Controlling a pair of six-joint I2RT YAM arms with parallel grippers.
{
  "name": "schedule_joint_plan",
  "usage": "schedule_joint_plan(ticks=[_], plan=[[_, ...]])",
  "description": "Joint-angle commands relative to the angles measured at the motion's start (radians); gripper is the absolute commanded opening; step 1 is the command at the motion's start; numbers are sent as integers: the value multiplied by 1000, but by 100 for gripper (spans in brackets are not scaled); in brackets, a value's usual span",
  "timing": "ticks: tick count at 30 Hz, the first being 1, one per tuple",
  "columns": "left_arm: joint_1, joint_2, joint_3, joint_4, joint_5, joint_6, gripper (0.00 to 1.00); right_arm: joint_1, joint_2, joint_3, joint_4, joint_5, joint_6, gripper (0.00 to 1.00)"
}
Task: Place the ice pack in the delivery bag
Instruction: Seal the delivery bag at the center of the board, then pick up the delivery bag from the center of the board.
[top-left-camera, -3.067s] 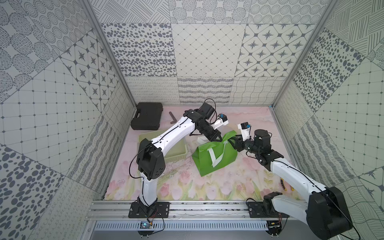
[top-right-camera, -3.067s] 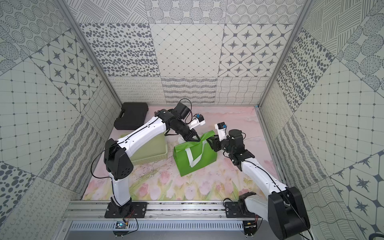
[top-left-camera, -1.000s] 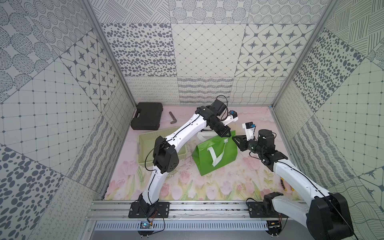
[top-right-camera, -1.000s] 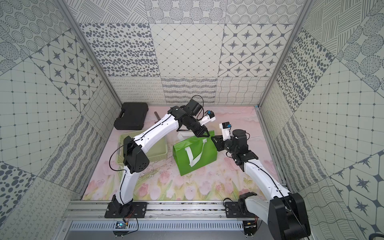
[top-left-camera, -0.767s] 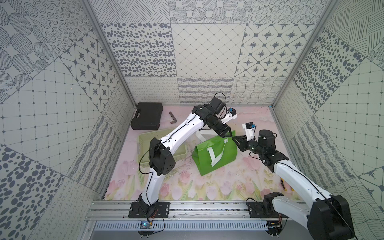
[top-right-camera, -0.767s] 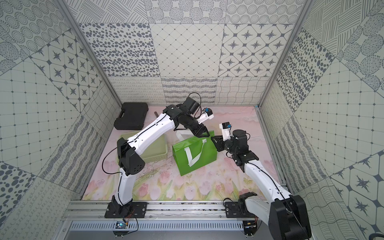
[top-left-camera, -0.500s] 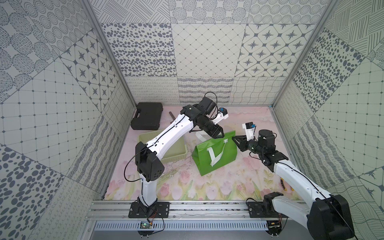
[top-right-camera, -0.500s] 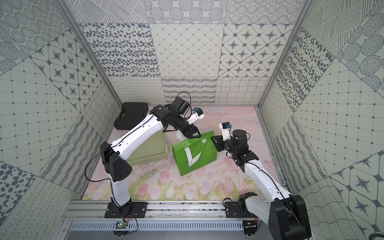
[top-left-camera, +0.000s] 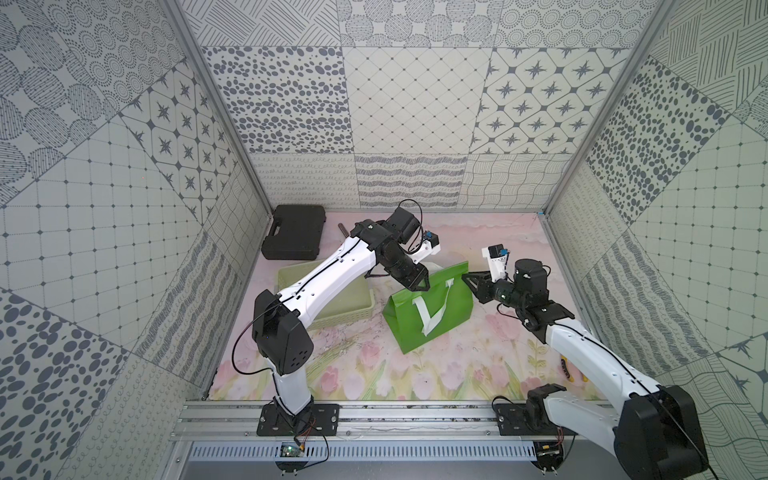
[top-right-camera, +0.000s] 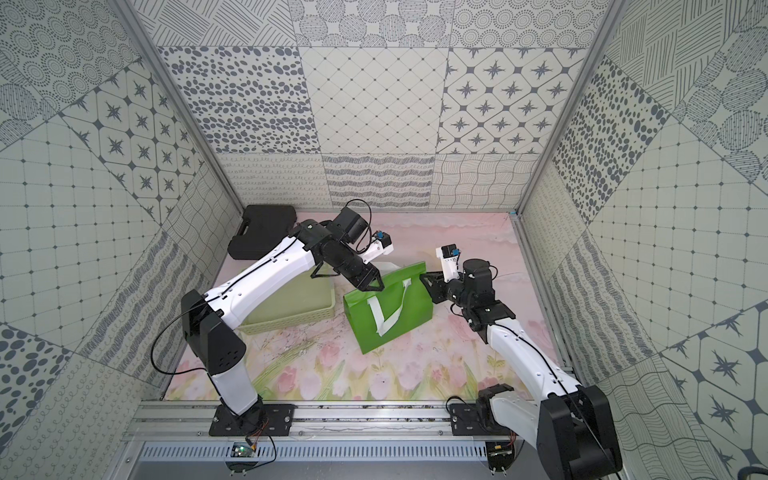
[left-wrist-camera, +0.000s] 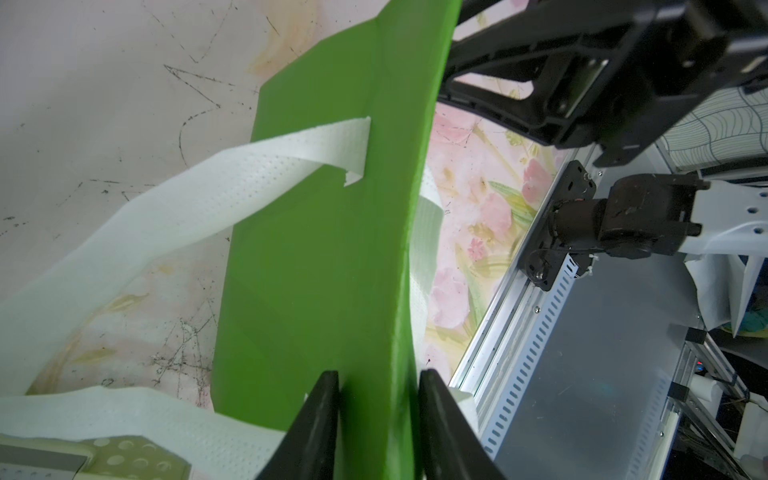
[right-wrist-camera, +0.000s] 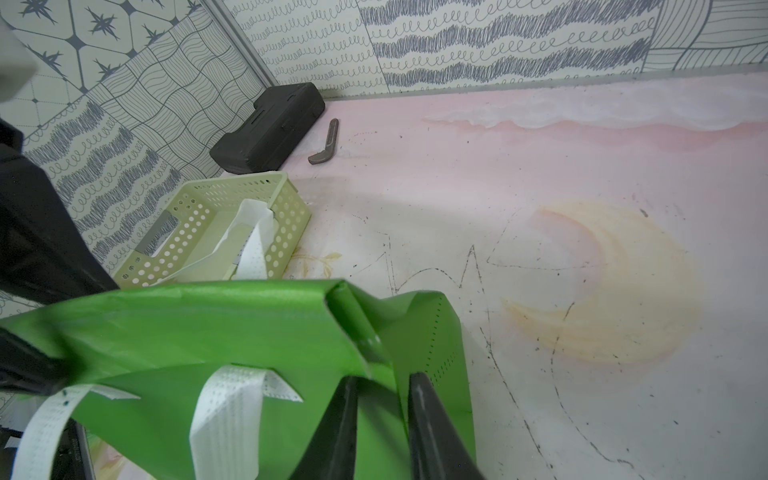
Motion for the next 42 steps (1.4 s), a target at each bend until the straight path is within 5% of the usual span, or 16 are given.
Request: schedule_joint_plan(ticks=[1, 7, 14, 16, 19, 29, 35, 42], plan=[[6, -22, -42, -47, -7, -6, 28, 5, 7, 30, 27, -6, -16, 26], [7, -10, -70, -13, -18, -13, 0, 7, 4, 36, 22, -4, -15, 26], [9, -30, -76, 21, -27, -8, 0, 7, -47, 55, -41, 23, -41, 28], [10, -38, -65, 21, -27, -8, 25, 7, -72, 75, -86, 40, -58, 39], [14, -59, -57, 22, -19, -8, 44, 7, -109, 123, -178, 73, -103, 56], [76, -218, -125, 163, -19, -104, 70, 101, -18, 444, -473, -2, -379, 61], [114, -338, -241, 260, -38, -151, 99, 194, 189, 675, -684, -111, -605, 63], [144, -426, -341, 275, -60, -174, 99, 248, 392, 872, -911, -119, -814, 62]])
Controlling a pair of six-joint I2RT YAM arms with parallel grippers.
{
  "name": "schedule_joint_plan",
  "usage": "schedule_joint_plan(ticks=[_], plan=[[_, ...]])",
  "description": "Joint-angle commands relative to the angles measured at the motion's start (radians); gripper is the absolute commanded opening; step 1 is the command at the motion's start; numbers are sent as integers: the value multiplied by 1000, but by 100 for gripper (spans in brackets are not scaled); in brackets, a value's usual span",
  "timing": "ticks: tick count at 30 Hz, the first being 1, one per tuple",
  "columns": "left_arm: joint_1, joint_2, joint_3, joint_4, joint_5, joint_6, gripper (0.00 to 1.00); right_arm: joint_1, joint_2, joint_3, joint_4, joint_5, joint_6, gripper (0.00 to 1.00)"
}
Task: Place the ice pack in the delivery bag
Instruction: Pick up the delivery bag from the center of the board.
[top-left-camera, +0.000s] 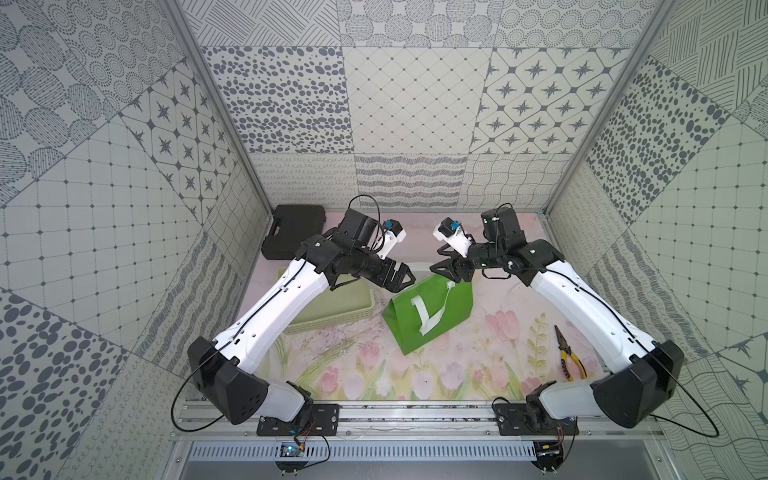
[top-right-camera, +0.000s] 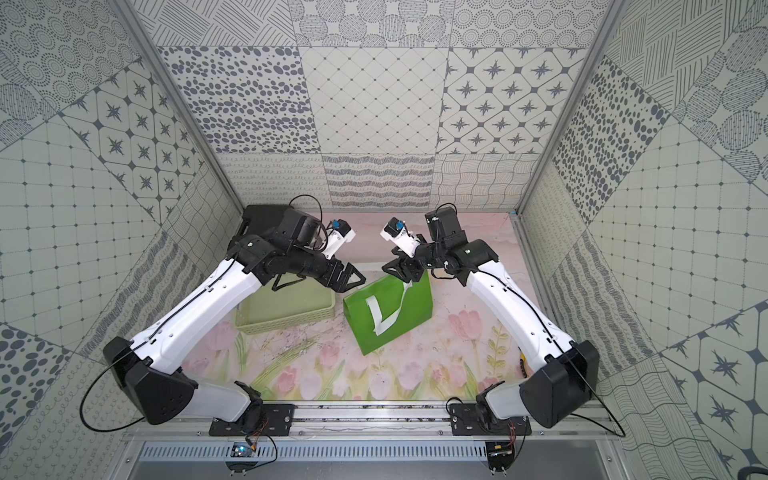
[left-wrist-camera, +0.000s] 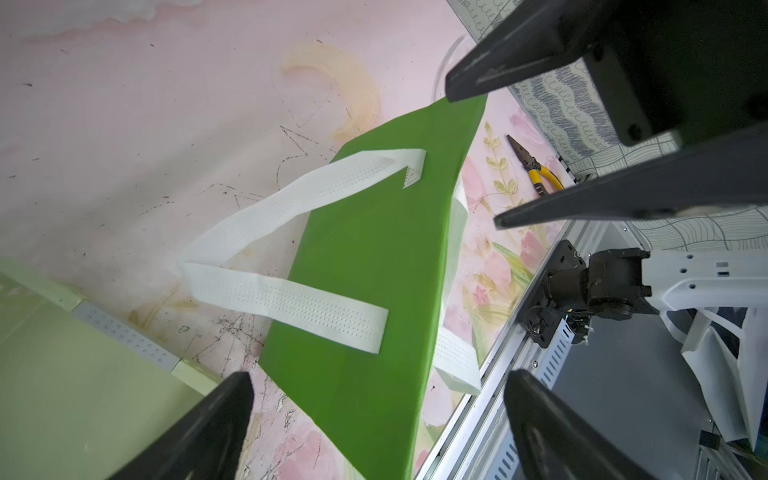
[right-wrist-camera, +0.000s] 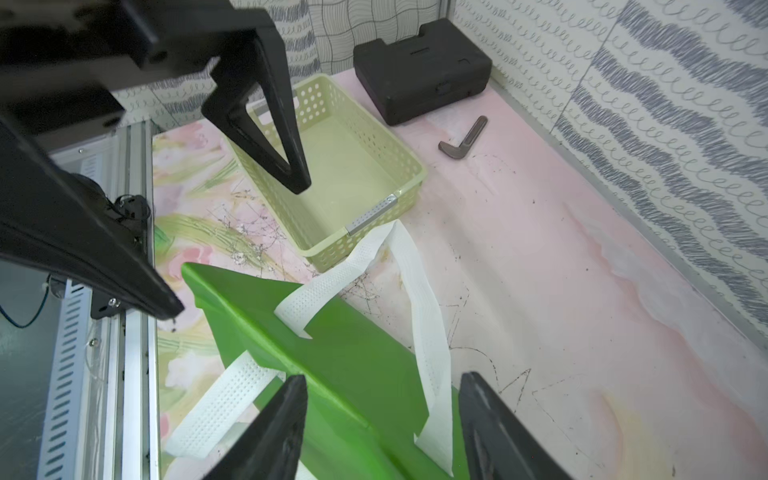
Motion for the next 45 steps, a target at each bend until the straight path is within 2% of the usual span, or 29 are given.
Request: schedule_joint_plan(ticks=[1, 10, 15, 20, 25, 27, 33, 39, 45], plan=[[25, -64, -60, 73, -22, -43, 99, 24, 63, 87, -161, -14, -151, 61], [44, -108, -105, 69, -27, -43, 99, 85, 162, 132, -233, 13, -229, 53], [49, -114, -109, 66, -31, -37, 99, 96, 155, 106, -237, 35, -240, 54], [50, -113, -122, 71, -27, -41, 99, 105, 145, 83, -243, 44, -252, 47], [51, -114, -121, 69, -27, -43, 99, 127, 142, 51, -239, 89, -271, 46], [51, -117, -122, 67, -30, -43, 99, 127, 135, 48, -238, 89, -278, 40], [50, -129, -125, 66, -36, -46, 99, 128, 112, 60, -229, 92, -267, 0], [52, -134, -125, 66, -38, -45, 99, 125, 66, 63, -178, 157, -211, 0], [52, -128, -116, 77, -39, -52, 99, 76, 6, 60, -46, 413, -99, 0]])
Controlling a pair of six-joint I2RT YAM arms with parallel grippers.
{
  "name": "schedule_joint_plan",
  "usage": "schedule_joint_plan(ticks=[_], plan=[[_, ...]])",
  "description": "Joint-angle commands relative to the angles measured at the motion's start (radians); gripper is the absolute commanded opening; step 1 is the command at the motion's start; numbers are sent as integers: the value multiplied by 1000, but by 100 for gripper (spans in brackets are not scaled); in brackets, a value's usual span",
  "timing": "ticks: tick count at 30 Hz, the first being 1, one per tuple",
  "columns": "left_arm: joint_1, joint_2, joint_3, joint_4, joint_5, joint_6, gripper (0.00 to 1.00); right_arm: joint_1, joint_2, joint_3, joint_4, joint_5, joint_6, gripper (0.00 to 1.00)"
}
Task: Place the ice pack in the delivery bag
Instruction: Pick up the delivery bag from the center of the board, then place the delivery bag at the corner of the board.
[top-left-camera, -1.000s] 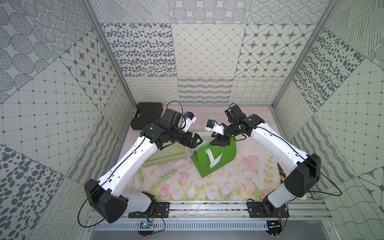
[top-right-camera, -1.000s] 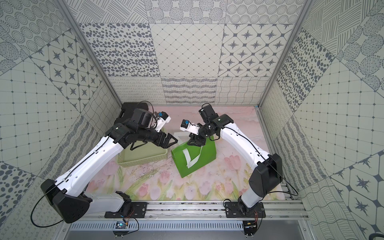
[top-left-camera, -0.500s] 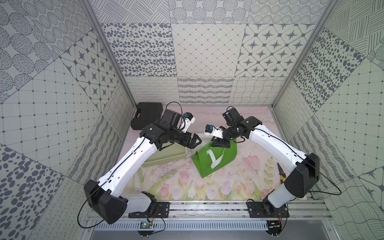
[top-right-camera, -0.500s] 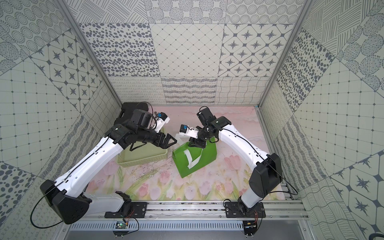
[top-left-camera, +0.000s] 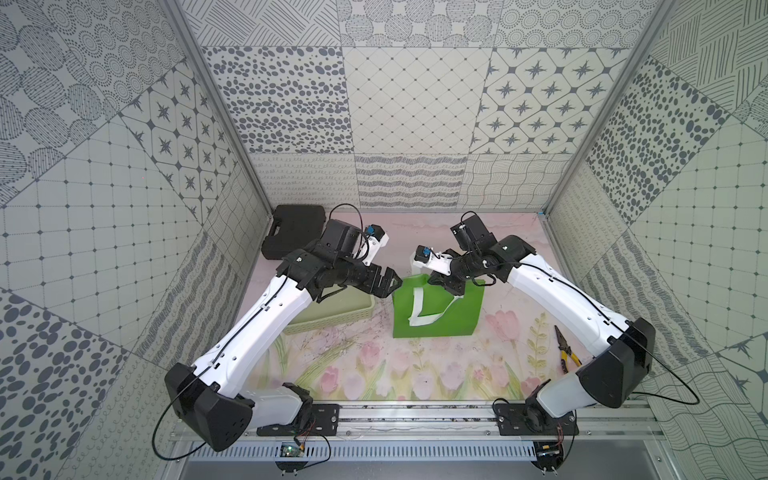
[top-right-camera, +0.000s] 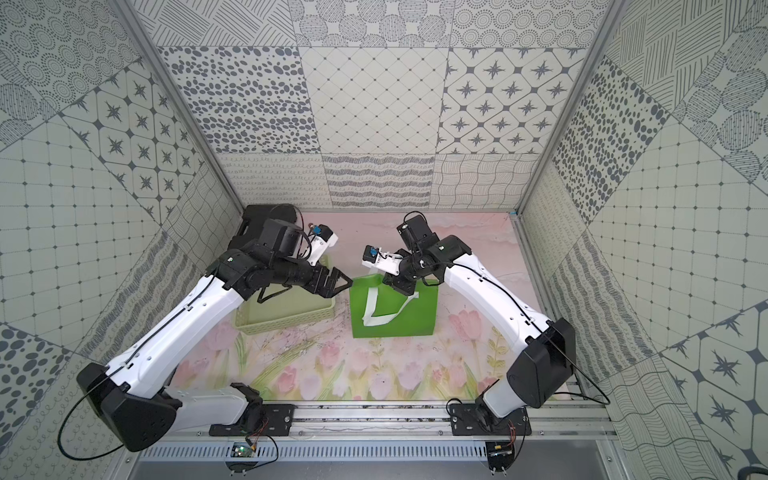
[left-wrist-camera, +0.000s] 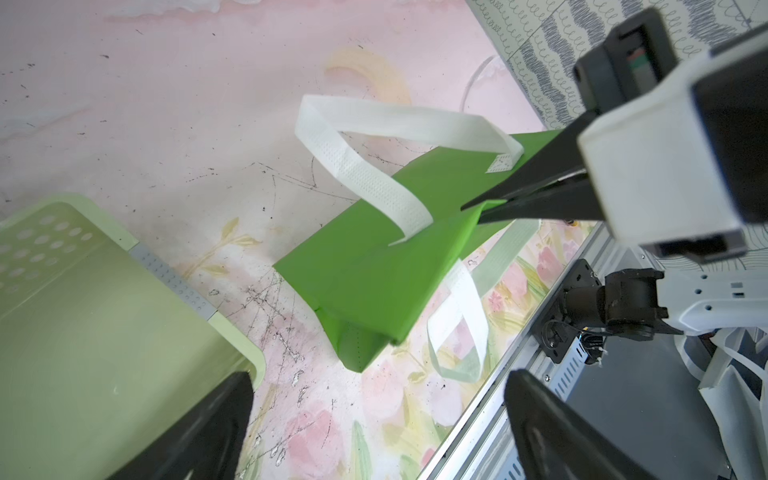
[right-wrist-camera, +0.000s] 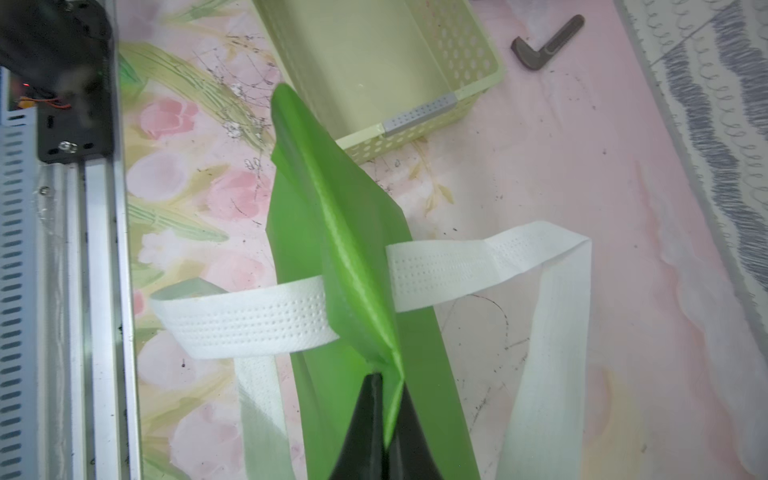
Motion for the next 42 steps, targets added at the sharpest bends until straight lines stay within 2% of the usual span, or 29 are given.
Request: schedule_joint_plan(ticks=[1, 7, 12, 15, 20, 27, 32, 33, 34, 35, 36, 40, 42], plan=[[0, -5, 11, 42, -8, -11, 99, -55, -60, 18, 142, 198, 87, 0], [-1, -8, 14, 43, -26, -13, 99, -193, -75, 37, 286, 470, 179, 0], [1, -10, 7, 46, -17, -26, 99, -346, -51, 79, 352, 616, 291, 0], [0, -10, 3, 47, -14, -27, 99, -428, -19, 100, 389, 645, 365, 0], [1, -10, -4, 46, -13, -28, 99, -514, 94, 184, 401, 616, 478, 0], [1, -25, -30, 47, -24, -35, 99, -583, 248, 301, 428, 617, 604, 0], [1, -36, -52, 50, -35, -41, 99, -609, 293, 296, 454, 600, 641, 0], [1, -37, -54, 49, -40, -42, 99, -611, 298, 298, 455, 611, 645, 2], [1, -37, -54, 47, -48, -44, 99, -612, 298, 297, 454, 613, 643, 17], [1, -38, -54, 48, -57, -47, 99, -612, 289, 292, 454, 610, 638, 38], [0, -38, -54, 48, -68, -50, 99, -612, 275, 284, 454, 608, 639, 49], [2, -34, -54, 54, -131, -60, 99, -608, 177, 223, 457, 576, 644, 62], [10, -28, -58, 60, -191, -80, 99, -597, 88, 138, 481, 550, 644, 68]])
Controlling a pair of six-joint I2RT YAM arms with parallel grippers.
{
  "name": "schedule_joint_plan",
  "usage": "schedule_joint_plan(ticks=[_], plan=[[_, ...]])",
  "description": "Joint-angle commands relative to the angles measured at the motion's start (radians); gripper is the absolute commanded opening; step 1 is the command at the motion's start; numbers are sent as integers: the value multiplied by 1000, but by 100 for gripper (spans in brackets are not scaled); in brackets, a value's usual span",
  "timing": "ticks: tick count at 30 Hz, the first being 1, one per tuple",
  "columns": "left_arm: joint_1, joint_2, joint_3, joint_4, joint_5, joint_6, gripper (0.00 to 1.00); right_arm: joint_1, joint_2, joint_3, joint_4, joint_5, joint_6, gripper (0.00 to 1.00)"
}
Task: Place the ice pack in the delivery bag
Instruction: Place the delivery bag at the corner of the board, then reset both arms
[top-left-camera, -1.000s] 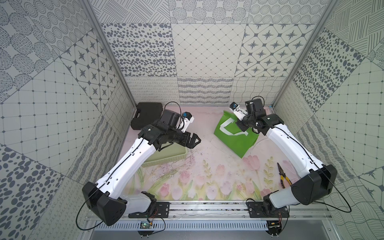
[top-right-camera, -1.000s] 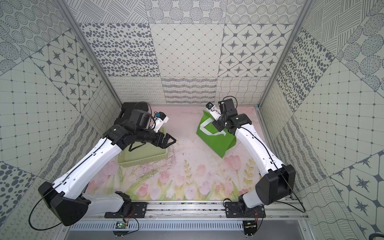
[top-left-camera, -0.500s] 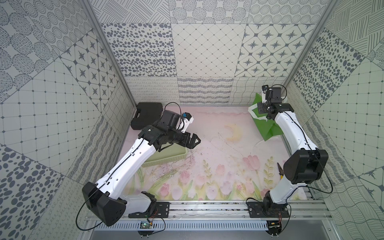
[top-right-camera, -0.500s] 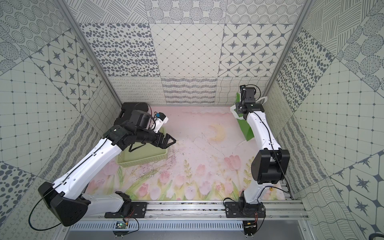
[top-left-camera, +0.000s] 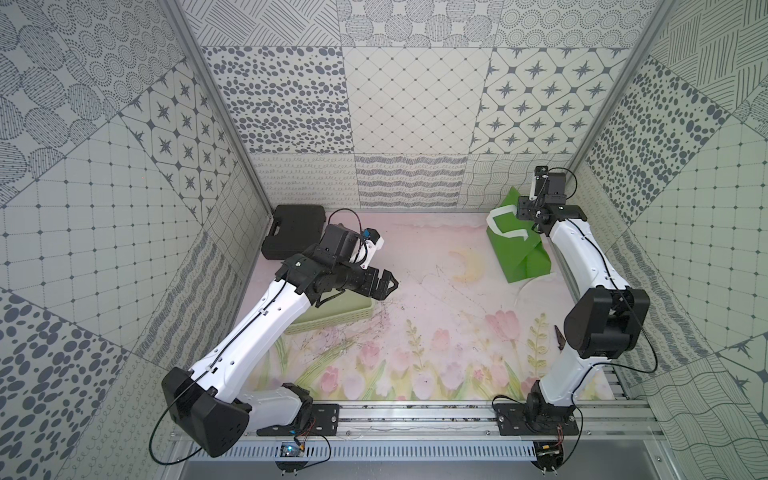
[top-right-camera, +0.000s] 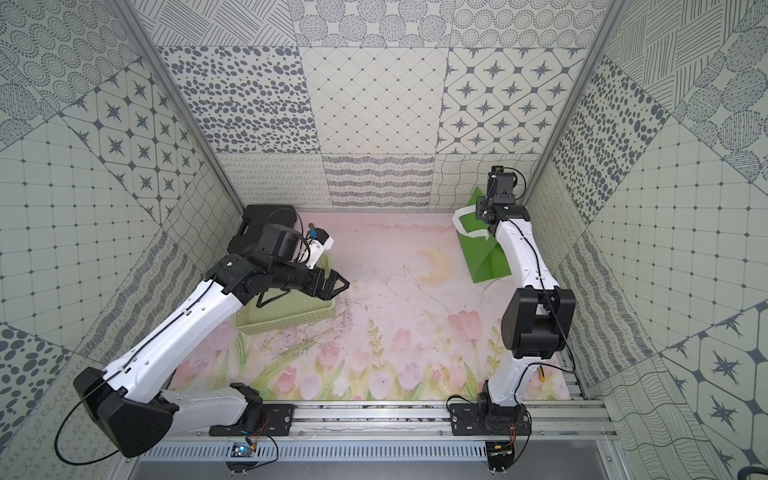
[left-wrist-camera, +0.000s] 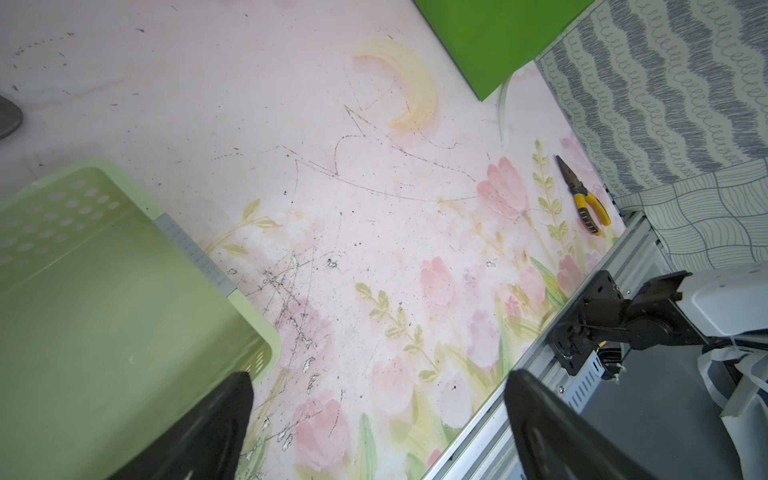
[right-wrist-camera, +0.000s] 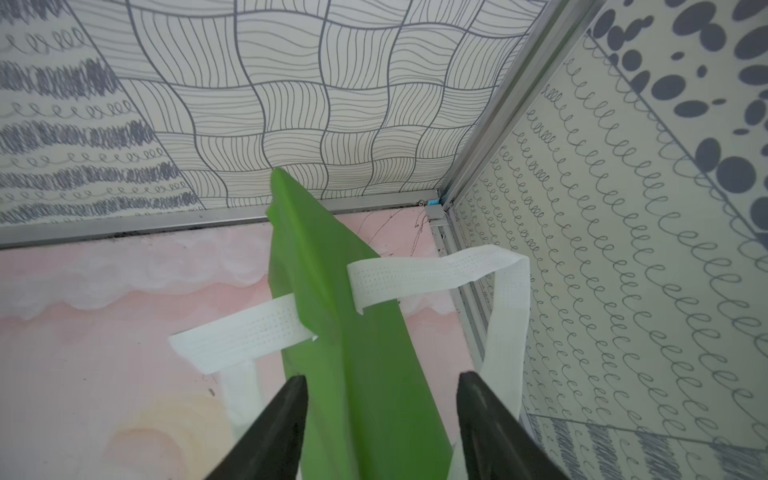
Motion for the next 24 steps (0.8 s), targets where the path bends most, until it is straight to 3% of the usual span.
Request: schedule_joint_plan(ticks=[1, 4, 6, 7, 12, 16, 20, 24], plan=[[16, 3, -11, 56, -140, -44, 99, 16, -178, -106, 84, -52, 11, 70], [51, -1, -42, 73, -240, -88, 99, 43, -339, -286, 158, -117, 2, 82], [95, -15, -89, 102, -304, -124, 99, 61, -448, -420, 199, -183, 3, 97], [112, -22, -117, 118, -337, -146, 99, 69, -491, -470, 207, -200, 9, 98], [258, -97, -364, 322, -447, -218, 99, 113, -692, -790, 314, -235, 65, 98], [308, -140, -608, 613, -515, -153, 99, 125, -779, -1036, 463, -192, 125, 98], [317, -105, -781, 880, -560, -51, 99, 129, -757, -1222, 677, -119, 123, 98], [320, -32, -865, 1119, -572, 9, 99, 129, -646, -1280, 887, -55, 89, 98]])
